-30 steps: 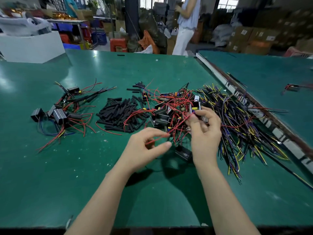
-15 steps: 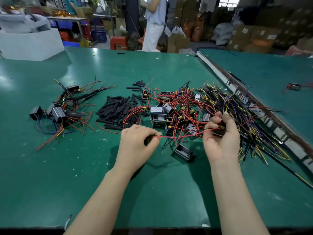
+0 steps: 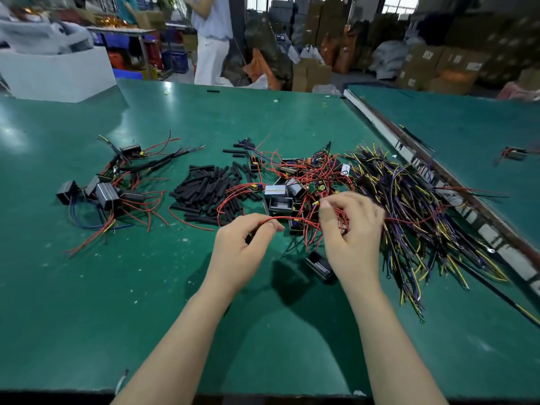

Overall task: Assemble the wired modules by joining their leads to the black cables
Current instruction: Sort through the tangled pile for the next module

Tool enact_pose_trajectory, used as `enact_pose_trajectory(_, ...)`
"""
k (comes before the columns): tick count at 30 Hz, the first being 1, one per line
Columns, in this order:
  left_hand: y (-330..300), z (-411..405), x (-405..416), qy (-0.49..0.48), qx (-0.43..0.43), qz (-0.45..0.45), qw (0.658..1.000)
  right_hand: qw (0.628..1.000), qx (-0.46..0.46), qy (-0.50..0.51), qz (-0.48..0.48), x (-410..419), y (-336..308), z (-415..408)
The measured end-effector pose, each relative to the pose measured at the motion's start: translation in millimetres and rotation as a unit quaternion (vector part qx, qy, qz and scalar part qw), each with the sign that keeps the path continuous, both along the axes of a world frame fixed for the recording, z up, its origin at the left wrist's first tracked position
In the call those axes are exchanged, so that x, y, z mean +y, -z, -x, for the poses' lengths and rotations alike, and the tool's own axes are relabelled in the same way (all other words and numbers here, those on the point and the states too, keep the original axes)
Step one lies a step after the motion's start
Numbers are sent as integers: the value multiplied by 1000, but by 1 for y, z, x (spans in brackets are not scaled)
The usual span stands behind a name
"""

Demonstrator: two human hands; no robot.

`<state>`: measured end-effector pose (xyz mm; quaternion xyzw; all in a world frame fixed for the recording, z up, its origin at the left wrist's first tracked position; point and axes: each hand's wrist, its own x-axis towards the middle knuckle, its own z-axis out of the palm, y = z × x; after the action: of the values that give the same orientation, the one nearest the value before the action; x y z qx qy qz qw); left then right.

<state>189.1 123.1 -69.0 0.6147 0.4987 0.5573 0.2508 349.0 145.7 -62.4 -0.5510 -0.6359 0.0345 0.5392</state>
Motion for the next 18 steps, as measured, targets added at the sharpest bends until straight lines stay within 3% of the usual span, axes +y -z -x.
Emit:
enact_pose_trajectory(4, 1, 1, 3, 2, -62, 48, 997, 991, -5, -121, -65, -8, -2, 9)
enact_pose_trajectory(10, -5, 0, 4, 58, -158, 91, 982, 982, -61, -83, -161, -3, 2, 11)
enact_pose_trajectory(13, -7, -1, 3, 102, -191, 112, 970, 982, -64, -63, -167, -3, 4, 10)
enact_pose_trajectory(18, -10, -3, 2, 138, -244, 185, 942, 983, -56, -124, -122, -4, 6, 13)
